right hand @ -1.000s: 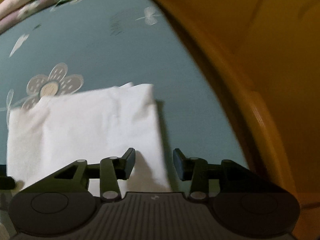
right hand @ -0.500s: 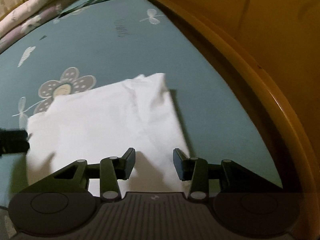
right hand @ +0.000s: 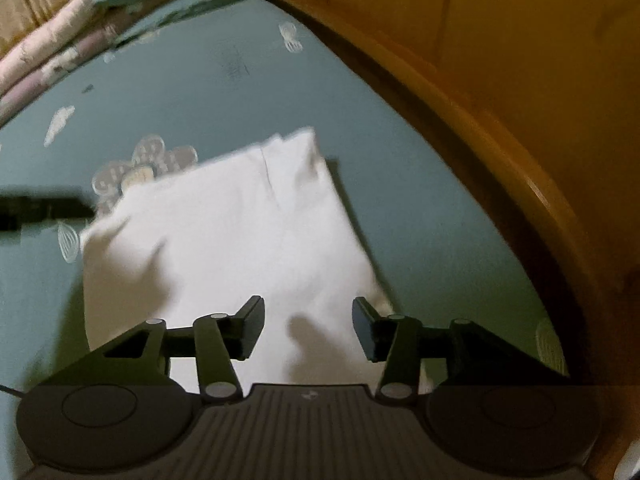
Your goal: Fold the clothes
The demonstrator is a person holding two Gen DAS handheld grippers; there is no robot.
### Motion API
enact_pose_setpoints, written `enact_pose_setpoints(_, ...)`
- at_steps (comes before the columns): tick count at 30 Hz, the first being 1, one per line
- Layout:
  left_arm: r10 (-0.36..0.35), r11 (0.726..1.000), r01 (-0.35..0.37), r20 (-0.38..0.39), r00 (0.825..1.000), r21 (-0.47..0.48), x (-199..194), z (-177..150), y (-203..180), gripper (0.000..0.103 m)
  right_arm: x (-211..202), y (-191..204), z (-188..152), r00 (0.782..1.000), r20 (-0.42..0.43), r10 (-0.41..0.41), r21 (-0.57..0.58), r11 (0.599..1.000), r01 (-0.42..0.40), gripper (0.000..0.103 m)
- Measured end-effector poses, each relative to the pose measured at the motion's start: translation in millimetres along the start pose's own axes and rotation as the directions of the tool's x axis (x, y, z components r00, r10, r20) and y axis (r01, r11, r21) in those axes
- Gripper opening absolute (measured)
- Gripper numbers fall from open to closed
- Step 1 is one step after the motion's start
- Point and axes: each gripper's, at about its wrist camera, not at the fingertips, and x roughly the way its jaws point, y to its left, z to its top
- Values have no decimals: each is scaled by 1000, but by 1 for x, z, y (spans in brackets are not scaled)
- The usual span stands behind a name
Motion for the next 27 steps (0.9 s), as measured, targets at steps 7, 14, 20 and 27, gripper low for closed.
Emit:
enact_pose_setpoints(7,-103,989,107,-36,994,106,72,40,-64,63,13,-13,-20,1000,-15,16,138,990,-14,59)
enact_pose_setpoints(14,-61,983,82,-129,990,166,126,39,-83,63,12,-18,-21,999,-3,38,146,989,-37,61)
enact_pose_setpoints(20,-40,985,63,-142,989,159,129,40,-84,63,0,-33,-19,999,30,28,205,978,-33,61)
enact_pose_setpoints(27,-42,990,56,-113,993,128,111,45,-83,63,-31,-27,-19,980,124,158,87,982,-169,63)
